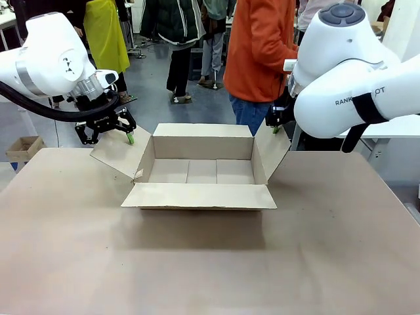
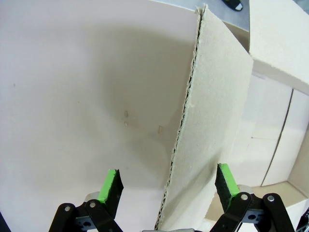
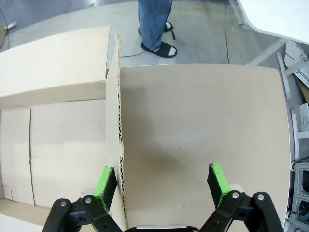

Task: Pack the gift set into the box.
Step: Lift both hands away from the flaps of the Package Box.

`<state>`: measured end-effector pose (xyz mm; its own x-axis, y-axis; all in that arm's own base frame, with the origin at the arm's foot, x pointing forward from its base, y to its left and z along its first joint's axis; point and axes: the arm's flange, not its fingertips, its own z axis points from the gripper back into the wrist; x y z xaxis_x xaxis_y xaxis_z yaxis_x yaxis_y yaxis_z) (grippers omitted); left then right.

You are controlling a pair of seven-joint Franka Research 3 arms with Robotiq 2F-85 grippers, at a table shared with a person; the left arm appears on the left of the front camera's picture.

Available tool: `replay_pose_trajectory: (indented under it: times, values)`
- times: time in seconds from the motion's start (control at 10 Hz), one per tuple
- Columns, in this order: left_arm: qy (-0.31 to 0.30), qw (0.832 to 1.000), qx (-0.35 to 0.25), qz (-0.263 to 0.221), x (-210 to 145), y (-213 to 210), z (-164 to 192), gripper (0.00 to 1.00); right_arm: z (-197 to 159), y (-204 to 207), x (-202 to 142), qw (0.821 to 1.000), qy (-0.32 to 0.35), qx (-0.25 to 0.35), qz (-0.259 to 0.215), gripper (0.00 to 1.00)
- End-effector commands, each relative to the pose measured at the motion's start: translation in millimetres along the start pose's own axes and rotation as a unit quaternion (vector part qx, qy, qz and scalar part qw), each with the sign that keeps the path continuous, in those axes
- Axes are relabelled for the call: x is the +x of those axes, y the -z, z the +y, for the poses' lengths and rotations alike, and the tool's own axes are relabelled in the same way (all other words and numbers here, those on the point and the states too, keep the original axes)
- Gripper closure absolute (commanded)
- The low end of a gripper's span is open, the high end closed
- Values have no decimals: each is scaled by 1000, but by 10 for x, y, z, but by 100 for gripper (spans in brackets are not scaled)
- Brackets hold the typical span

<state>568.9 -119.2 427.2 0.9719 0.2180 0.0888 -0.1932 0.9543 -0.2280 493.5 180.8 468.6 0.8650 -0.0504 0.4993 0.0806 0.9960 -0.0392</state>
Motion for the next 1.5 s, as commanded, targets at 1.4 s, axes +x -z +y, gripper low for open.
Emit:
replay_pose_trajectory:
  times: [1.4]
  values:
    - [-6,1000,6,-3,-11,-30,-6,0,39,15,23,1000,11,-10,-8,0]
